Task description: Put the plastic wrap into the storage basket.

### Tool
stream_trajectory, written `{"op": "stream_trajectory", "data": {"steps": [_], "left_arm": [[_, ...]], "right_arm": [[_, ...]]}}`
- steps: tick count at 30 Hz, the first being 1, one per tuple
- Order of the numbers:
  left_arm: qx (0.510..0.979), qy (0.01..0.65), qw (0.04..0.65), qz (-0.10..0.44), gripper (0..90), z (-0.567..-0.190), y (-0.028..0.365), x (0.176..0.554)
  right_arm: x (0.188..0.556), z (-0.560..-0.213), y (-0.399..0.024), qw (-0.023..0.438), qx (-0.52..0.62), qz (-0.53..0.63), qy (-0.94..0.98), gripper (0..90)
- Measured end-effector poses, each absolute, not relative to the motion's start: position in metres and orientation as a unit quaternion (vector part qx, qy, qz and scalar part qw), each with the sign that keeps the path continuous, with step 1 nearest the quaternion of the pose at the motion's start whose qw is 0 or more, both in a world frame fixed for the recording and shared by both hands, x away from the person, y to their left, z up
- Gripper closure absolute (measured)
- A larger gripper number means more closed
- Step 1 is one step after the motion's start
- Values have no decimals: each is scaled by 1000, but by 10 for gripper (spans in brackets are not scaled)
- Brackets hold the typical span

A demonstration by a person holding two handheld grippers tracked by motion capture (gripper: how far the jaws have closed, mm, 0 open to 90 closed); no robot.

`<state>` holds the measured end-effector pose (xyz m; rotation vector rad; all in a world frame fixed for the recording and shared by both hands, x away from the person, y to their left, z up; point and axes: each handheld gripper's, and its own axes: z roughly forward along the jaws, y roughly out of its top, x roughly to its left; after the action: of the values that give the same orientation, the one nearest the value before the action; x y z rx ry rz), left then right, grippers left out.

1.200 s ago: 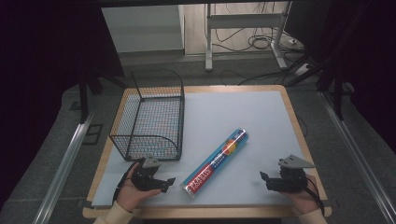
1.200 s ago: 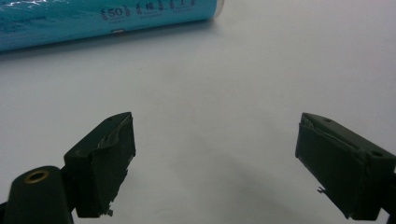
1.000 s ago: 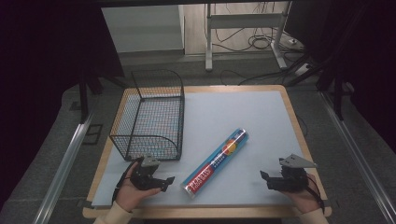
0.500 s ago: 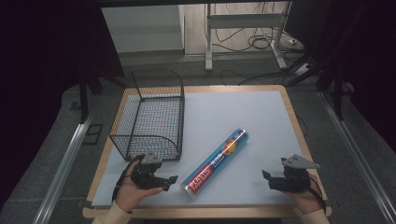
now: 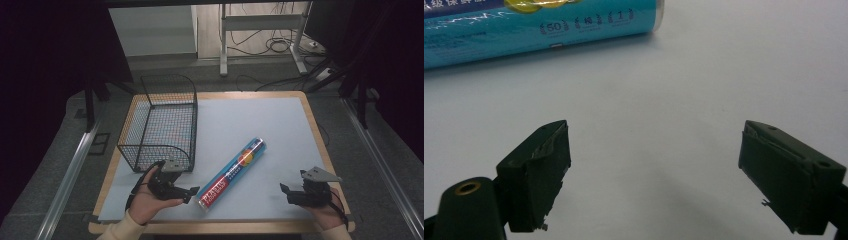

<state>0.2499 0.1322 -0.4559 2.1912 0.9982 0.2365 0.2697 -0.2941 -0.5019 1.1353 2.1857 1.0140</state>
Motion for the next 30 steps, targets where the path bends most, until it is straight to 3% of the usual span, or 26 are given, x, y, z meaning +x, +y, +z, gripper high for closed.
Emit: {"op": "stream_trajectory", "data": {"steps": [30], "left_arm": [[870, 343, 344, 87, 175, -441, 78, 273]], "right_arm": [[270, -502, -294, 245, 409, 366, 799, 136]]}}
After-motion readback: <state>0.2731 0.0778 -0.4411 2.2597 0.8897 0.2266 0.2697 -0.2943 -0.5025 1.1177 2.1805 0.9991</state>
